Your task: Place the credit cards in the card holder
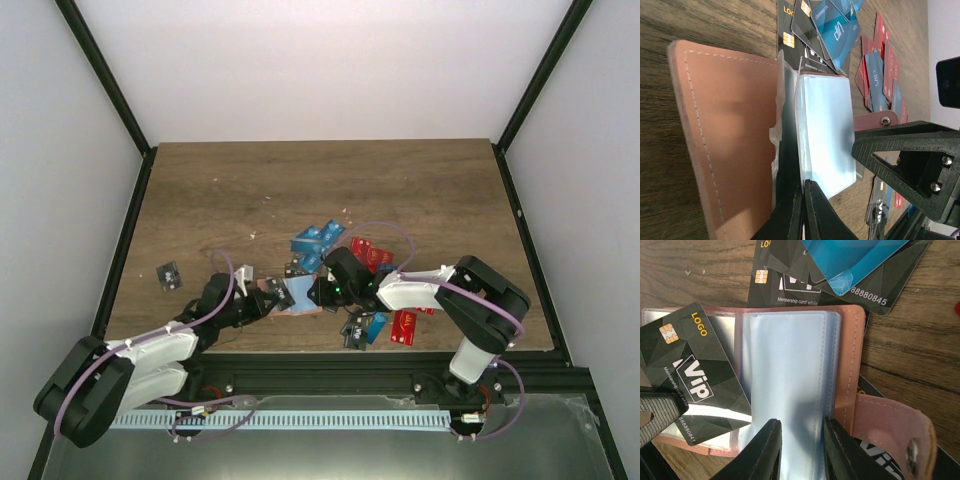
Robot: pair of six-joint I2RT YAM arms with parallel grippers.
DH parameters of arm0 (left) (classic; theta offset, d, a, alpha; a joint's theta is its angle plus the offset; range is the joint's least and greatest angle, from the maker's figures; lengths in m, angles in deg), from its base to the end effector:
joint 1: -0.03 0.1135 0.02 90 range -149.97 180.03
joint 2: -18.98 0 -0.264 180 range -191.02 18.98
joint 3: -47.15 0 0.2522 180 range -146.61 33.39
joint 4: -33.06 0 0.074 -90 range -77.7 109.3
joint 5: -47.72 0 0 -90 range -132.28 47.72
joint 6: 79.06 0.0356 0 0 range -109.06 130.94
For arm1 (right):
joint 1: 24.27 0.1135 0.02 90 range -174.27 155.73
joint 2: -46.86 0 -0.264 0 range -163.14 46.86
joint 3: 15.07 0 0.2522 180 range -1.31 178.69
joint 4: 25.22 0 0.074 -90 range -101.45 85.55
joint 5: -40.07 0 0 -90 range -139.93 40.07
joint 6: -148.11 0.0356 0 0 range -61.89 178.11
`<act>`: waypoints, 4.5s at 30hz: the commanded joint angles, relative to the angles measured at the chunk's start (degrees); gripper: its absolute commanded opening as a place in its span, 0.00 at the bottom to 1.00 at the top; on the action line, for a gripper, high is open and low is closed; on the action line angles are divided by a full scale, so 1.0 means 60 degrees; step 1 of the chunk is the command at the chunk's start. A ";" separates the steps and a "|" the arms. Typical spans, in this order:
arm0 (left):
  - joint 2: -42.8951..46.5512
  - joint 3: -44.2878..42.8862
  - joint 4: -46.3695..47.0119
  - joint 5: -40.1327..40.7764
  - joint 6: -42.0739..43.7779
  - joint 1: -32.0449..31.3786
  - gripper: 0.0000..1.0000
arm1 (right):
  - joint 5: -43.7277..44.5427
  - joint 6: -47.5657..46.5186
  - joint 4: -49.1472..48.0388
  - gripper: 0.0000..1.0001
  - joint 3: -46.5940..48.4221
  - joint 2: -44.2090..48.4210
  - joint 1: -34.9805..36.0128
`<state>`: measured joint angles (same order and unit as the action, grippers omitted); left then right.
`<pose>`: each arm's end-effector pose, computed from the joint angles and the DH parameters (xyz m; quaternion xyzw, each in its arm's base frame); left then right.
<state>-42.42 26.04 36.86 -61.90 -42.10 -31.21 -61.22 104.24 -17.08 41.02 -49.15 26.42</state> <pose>0.1412 -0.0997 0.1183 -0.0911 0.8785 -0.4104 0.2269 0.1934 0.2473 0.1332 -0.0721 0.9271 0.3273 0.1677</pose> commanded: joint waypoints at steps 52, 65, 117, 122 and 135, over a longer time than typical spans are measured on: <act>-0.0723 0.0325 0.1006 -0.1255 -0.1022 0.0135 0.04 | -0.0107 0.0121 0.0010 0.25 0.0004 -0.0355 -0.0042; -0.1914 -0.0040 0.1069 -0.2133 -0.0744 0.0194 0.04 | -0.0166 -0.0017 0.0101 0.25 0.0018 -0.0240 -0.0041; -0.4502 -0.1235 0.2094 -0.2878 -0.0166 0.0977 0.04 | -0.0918 -0.0136 0.0013 0.26 0.0180 -0.0554 -0.0041; -0.4697 -0.1319 0.2366 -0.2831 -0.0397 0.0849 0.04 | -0.1030 -0.0078 -0.0064 0.26 0.0166 -0.0535 -0.0041; -0.5154 -0.1399 0.3078 -0.2775 -0.0945 0.0513 0.04 | -0.1051 -0.0033 -0.0114 0.26 0.0065 -0.0371 -0.0041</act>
<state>-71.89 18.35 55.44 -80.85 -47.15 -27.28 -64.06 103.21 -18.44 42.02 -51.07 25.66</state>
